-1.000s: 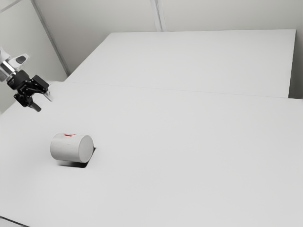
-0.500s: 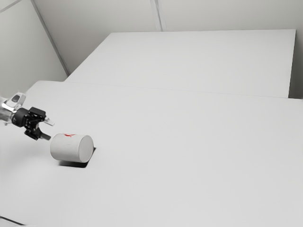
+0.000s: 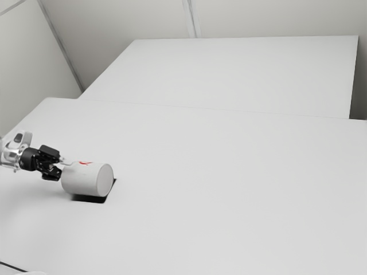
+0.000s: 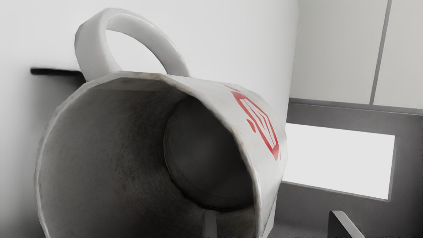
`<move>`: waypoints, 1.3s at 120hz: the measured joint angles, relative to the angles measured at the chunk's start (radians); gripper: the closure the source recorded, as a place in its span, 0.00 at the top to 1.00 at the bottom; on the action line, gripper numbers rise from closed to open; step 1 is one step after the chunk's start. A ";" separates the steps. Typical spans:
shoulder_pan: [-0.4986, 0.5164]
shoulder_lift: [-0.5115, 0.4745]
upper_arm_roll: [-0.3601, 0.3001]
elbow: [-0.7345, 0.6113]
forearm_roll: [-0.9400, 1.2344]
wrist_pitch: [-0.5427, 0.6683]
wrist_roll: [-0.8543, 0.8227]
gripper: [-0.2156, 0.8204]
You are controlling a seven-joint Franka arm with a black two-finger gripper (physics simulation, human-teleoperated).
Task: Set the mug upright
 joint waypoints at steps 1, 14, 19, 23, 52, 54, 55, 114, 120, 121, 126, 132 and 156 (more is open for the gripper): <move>0.000 0.000 0.000 0.000 0.000 0.000 0.001 0.44; 0.000 0.005 -0.001 -0.017 -0.009 -0.002 0.019 0.25; 0.000 0.005 -0.001 -0.021 -0.013 -0.002 0.025 0.20; 0.000 0.006 -0.002 -0.022 -0.014 -0.002 0.029 0.17; -0.013 -0.063 -0.033 -0.023 -0.015 0.000 0.054 0.07; -0.014 -0.074 -0.038 -0.023 -0.013 0.001 0.055 0.06; -0.015 -0.079 -0.041 -0.023 -0.012 0.002 0.055 0.06; -0.356 -0.333 -0.163 -0.009 0.524 0.347 -0.138 0.04; -0.374 -0.345 -0.194 -0.009 0.584 0.383 -0.177 0.04; -0.376 -0.347 -0.200 -0.009 0.593 0.389 -0.183 0.04; -0.387 -0.357 -0.227 -0.010 0.632 0.417 -0.215 0.04; -0.393 -0.371 -0.266 -0.012 0.681 0.447 -0.255 0.04; -0.476 -0.391 -0.340 -0.066 0.813 0.564 -0.405 0.04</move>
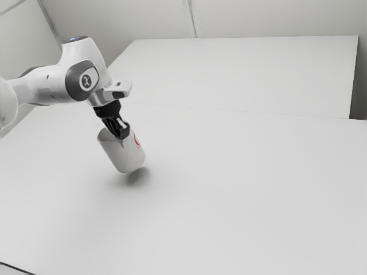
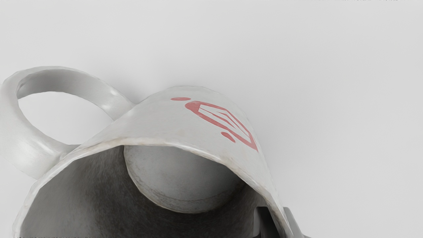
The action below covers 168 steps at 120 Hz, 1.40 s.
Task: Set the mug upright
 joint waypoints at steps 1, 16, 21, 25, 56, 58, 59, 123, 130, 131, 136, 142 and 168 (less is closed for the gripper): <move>-0.003 -0.001 -0.001 -0.006 0.003 0.006 -0.005 0.04; -0.035 0.013 -0.008 -0.051 0.032 0.084 -0.078 0.04; -0.039 0.033 -0.009 -0.055 0.039 0.105 -0.100 0.04; -0.042 0.047 -0.010 -0.056 0.051 0.120 -0.116 0.04; 0.081 0.129 -0.014 -0.058 0.089 0.200 -0.215 0.19; 0.077 0.130 -0.015 -0.058 0.089 0.204 -0.220 0.23; 0.074 0.131 -0.015 -0.058 0.089 0.205 -0.223 0.25; 0.050 0.069 -0.015 0.188 0.087 0.050 -0.320 0.75; 0.046 0.095 -0.015 0.279 0.084 -0.010 -0.326 0.76; 0.045 0.099 -0.015 0.293 0.084 -0.019 -0.327 0.76; 0.041 0.122 -0.014 0.365 0.084 -0.066 -0.331 0.76; 0.030 0.158 -0.012 0.461 0.085 -0.126 -0.335 0.77; -0.009 0.213 -0.004 0.608 0.088 -0.294 -0.351 0.78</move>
